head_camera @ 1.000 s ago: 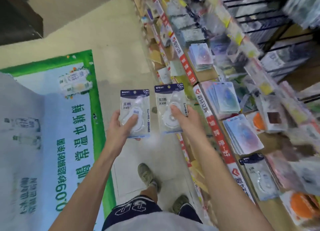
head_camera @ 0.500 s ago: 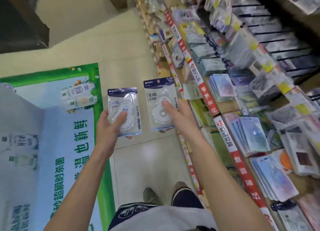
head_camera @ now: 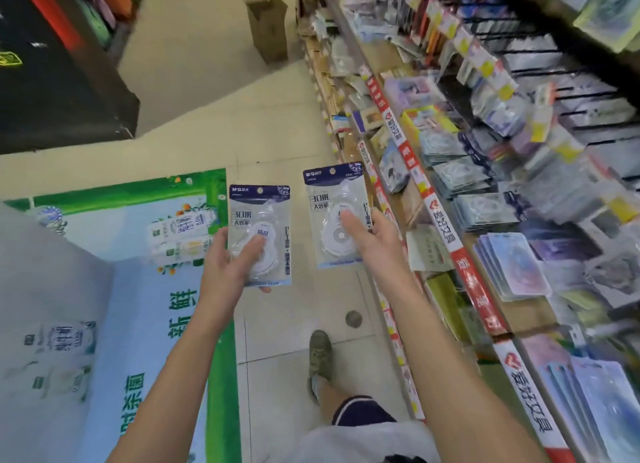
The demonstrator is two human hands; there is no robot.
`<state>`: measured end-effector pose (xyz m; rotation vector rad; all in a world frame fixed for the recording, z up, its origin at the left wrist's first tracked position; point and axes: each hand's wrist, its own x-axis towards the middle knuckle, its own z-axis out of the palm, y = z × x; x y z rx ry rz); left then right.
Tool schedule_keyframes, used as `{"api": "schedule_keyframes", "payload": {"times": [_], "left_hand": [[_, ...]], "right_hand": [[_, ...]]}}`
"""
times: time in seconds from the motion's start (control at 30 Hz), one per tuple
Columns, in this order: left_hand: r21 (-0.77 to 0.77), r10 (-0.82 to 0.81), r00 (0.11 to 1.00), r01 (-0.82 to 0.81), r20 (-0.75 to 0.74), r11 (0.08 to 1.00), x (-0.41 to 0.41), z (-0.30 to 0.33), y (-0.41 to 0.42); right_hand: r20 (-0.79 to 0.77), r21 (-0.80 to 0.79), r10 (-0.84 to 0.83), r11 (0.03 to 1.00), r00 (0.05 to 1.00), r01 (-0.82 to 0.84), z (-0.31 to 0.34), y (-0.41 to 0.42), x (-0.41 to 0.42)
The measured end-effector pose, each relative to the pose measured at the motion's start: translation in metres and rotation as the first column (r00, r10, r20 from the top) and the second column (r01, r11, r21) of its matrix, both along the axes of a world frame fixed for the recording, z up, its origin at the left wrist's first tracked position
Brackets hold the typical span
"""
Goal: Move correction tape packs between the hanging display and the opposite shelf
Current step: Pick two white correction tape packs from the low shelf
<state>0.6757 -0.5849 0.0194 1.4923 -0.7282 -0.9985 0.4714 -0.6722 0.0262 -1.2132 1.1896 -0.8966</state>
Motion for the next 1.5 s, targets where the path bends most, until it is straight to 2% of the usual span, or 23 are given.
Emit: {"api": "schedule_keyframes", "payload": {"times": [0.27, 0.57, 0.77, 0.97, 1.1, 1.3, 1.5], "left_hand": [[-0.029, 0.031, 0.993, -0.028, 0.115, 0.999, 0.055, 0.032, -0.144], [-0.063, 0.048, 0.999, -0.047, 0.019, 0.997, 0.104, 0.035, -0.279], [-0.089, -0.061, 0.998, 0.062, 0.008, 0.994, 0.151, 0.031, -0.4], [-0.14, -0.156, 0.988, 0.152, -0.02, 0.978, 0.208, 0.044, -0.525], [-0.169, -0.225, 0.973, 0.214, -0.05, 0.962, 0.231, 0.052, -0.601], [-0.205, -0.383, 0.923, 0.369, -0.034, 0.907, 0.223, 0.057, -0.702], [-0.239, -0.53, 0.848, 0.51, -0.022, 0.826, 0.176, 0.058, -0.799]], "right_hand": [[0.008, -0.071, -0.013, 0.997, 1.0, 0.013, 0.005, -0.155, 0.057], [0.078, -0.083, -0.055, 0.995, 0.995, 0.061, 0.02, -0.278, 0.106], [0.084, -0.05, -0.087, 0.995, 0.993, 0.091, 0.009, -0.375, 0.147], [0.071, -0.037, -0.148, 0.988, 0.987, 0.15, 0.028, -0.478, 0.207], [0.069, -0.06, -0.241, 0.968, 0.968, 0.245, 0.037, -0.541, 0.232], [0.086, -0.107, -0.386, 0.913, 0.918, 0.394, 0.054, -0.604, 0.223], [0.117, -0.15, -0.554, 0.811, 0.824, 0.566, 0.055, -0.662, 0.181]]}}
